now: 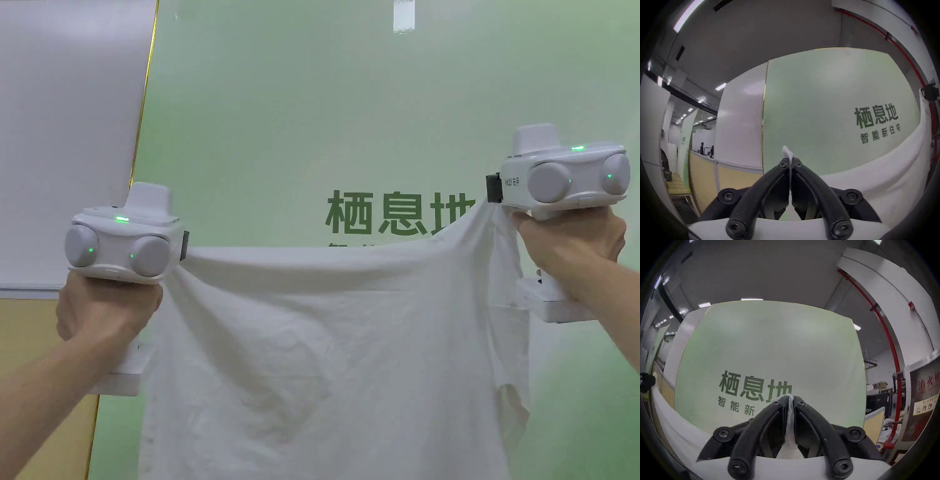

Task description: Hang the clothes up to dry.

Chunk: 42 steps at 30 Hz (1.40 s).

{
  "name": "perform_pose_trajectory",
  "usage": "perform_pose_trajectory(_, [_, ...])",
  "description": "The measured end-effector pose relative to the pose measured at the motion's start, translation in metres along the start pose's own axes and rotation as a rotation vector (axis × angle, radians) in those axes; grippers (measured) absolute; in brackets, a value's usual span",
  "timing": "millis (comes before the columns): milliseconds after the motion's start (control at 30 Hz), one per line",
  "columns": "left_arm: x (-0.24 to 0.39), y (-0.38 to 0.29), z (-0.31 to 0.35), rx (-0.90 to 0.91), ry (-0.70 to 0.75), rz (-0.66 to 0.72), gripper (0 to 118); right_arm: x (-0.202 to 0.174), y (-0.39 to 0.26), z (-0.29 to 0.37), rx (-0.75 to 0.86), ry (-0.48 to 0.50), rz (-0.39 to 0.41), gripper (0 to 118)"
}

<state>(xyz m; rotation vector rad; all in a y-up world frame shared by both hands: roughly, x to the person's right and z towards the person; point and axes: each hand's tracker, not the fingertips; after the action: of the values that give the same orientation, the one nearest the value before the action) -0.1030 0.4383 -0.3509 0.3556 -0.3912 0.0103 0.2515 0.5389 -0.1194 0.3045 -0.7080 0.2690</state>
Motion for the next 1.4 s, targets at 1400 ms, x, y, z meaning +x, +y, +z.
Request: perform_pose_trajectory(1400, [-0.008, -0.282, 0.463, -0.340, -0.179, 0.042, 0, 0.034, -0.282, 0.457, -0.379, 0.376, -0.056, 9])
